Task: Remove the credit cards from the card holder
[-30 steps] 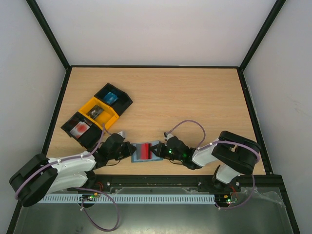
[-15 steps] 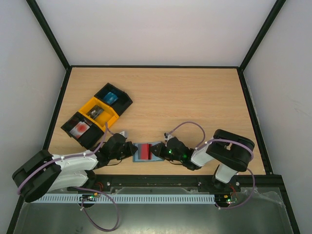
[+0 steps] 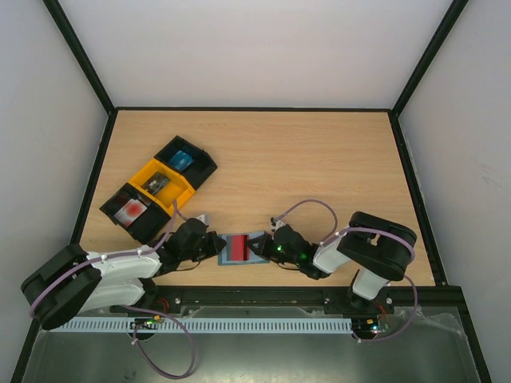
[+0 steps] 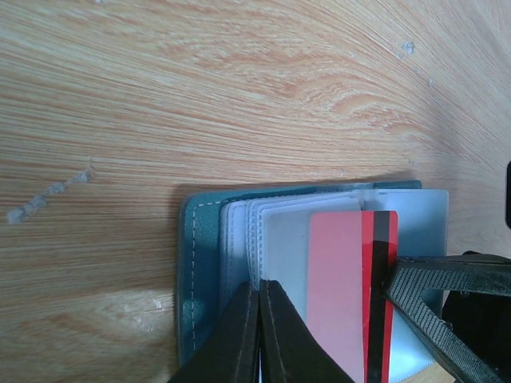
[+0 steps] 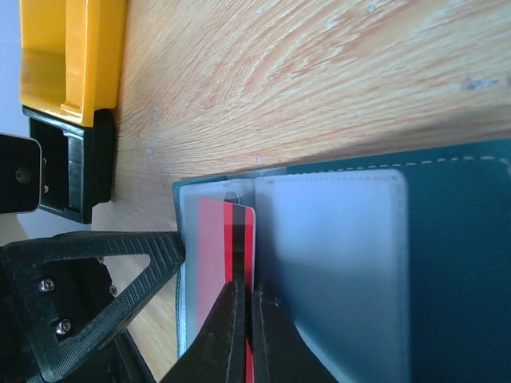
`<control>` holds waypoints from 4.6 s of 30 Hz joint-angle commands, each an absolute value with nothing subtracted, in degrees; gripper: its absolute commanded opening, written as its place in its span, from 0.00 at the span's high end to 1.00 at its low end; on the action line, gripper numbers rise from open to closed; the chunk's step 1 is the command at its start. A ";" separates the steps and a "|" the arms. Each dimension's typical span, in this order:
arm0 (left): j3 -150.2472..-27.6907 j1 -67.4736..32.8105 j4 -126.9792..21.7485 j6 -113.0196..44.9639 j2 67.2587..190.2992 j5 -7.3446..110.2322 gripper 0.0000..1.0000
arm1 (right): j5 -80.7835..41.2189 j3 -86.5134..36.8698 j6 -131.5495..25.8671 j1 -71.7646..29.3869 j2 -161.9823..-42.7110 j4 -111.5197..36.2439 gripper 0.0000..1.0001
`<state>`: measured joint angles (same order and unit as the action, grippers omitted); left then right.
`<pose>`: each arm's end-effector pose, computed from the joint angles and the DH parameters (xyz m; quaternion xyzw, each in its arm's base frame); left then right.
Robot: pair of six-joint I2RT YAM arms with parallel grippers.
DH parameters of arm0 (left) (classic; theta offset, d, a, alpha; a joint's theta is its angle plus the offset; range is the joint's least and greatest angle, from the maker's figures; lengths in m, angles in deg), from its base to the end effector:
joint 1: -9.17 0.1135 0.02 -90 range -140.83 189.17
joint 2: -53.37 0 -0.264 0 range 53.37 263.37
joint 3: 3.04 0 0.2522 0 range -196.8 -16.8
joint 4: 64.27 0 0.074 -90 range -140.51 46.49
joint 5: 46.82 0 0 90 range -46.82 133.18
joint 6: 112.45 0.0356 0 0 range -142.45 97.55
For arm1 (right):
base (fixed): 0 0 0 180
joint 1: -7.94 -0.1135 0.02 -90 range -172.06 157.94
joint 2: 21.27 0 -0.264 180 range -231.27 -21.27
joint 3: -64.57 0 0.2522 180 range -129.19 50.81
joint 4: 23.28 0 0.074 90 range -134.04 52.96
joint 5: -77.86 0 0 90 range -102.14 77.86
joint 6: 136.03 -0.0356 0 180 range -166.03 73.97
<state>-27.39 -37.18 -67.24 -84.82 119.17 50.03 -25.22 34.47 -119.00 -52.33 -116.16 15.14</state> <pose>0.1256 -0.1378 0.1193 -0.0996 0.8939 -0.3839 0.2091 0.1156 0.2187 0.1001 0.0337 0.8457 0.5192 0.1190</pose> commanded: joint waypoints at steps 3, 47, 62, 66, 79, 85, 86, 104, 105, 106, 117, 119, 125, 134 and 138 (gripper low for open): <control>-26.80 -37.80 -61.99 -84.94 120.61 48.77 0.96 | -21.17 36.65 -118.91 -52.02 -113.16 13.98 0.98; -34.68 -53.06 -75.85 -33.40 100.57 32.03 0.53 | -7.45 24.70 -140.21 -52.05 -73.50 -42.14 0.98; -34.45 -60.53 -78.01 -11.59 103.26 33.86 0.43 | -7.90 22.97 -149.78 -52.05 -69.02 -46.91 0.98; -35.30 -63.37 -78.61 -8.41 107.06 30.37 0.43 | -7.53 22.47 -150.03 -52.04 -68.39 -47.27 0.98; -35.76 -65.09 -83.47 -1.91 113.19 23.05 0.49 | -7.89 21.61 -149.56 -52.08 -68.28 -47.89 0.98; -36.50 -65.39 -82.96 -2.38 115.55 23.36 0.54 | -8.40 22.01 -149.82 -52.02 -68.33 -46.56 0.98; -36.47 -65.51 -83.24 -2.40 115.86 23.02 0.55 | -8.48 21.86 -149.70 -52.08 -68.37 -46.49 0.98; -37.77 -65.77 -81.56 -6.03 116.52 19.20 0.97 | -10.46 26.17 -149.04 -52.09 -66.25 -41.41 0.98; -37.79 -65.74 -81.13 -6.60 116.24 18.86 0.97 | -10.55 26.59 -149.24 -52.09 -66.08 -41.29 0.98; -37.71 -65.74 -80.63 -7.21 115.91 18.60 0.97 | -10.44 27.16 -149.49 -52.04 -65.78 -41.14 0.98; -36.17 -64.06 -77.34 -16.87 114.05 16.44 0.97 | -5.22 32.61 -145.15 -52.07 -59.95 -40.19 0.57; -36.34 -62.47 -75.91 -21.21 113.49 17.72 0.97 | -4.53 33.98 -143.47 -52.08 -58.60 -38.80 0.48; -37.48 -54.44 -70.25 -31.46 110.27 25.14 0.97 | -3.10 38.70 -138.92 -52.08 -55.03 -33.23 0.14; -43.59 -38.03 -55.90 -46.43 103.70 38.75 0.97 | -5.52 39.65 -126.39 -52.08 -54.69 -23.77 0.02; -45.41 -30.64 -49.03 -51.03 99.55 42.92 0.97 | -5.47 39.99 -122.98 -52.03 -54.08 -23.76 0.02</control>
<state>-42.91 -36.00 -57.63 -43.29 103.39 36.22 -6.19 40.16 -129.16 -52.03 -55.11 -26.47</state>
